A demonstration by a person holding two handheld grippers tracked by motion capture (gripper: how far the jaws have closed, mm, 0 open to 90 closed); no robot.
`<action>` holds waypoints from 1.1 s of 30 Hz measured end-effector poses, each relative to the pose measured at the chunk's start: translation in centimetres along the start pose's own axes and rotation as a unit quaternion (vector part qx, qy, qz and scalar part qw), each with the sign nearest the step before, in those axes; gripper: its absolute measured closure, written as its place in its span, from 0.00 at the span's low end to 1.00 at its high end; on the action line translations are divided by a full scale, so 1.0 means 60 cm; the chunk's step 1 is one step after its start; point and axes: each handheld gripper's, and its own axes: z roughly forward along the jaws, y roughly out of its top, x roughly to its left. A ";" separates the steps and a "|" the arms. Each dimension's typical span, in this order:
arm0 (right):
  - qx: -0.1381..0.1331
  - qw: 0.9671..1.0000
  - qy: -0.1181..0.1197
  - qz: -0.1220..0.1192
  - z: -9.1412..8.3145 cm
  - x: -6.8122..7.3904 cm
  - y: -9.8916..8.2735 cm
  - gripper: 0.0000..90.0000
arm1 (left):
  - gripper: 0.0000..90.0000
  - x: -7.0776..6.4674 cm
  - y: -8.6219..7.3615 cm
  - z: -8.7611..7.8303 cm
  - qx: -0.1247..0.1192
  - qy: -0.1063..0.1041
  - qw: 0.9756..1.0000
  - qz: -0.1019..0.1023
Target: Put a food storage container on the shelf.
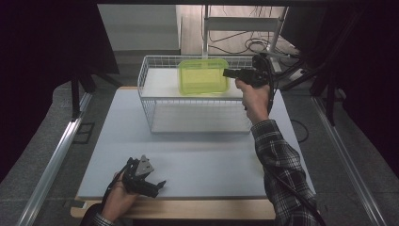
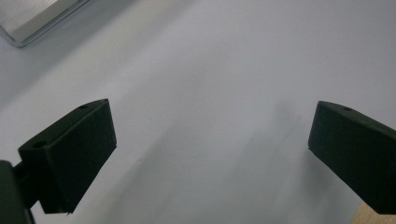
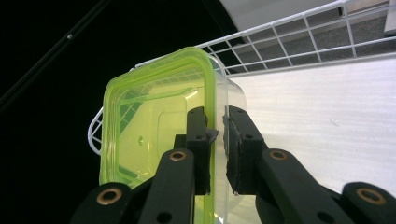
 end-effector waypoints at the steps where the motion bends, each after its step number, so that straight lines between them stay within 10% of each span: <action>1: -0.002 1.000 -0.001 0.003 0.002 0.000 0.001 0.89 | 0.01 0.000 0.000 0.000 -0.001 0.000 1.000 0.000; 33: 0.020 0.995 -0.061 -0.074 0.047 -0.011 0.003 0.66 | 0.01 -0.003 -0.002 0.005 0.013 0.001 1.000 0.010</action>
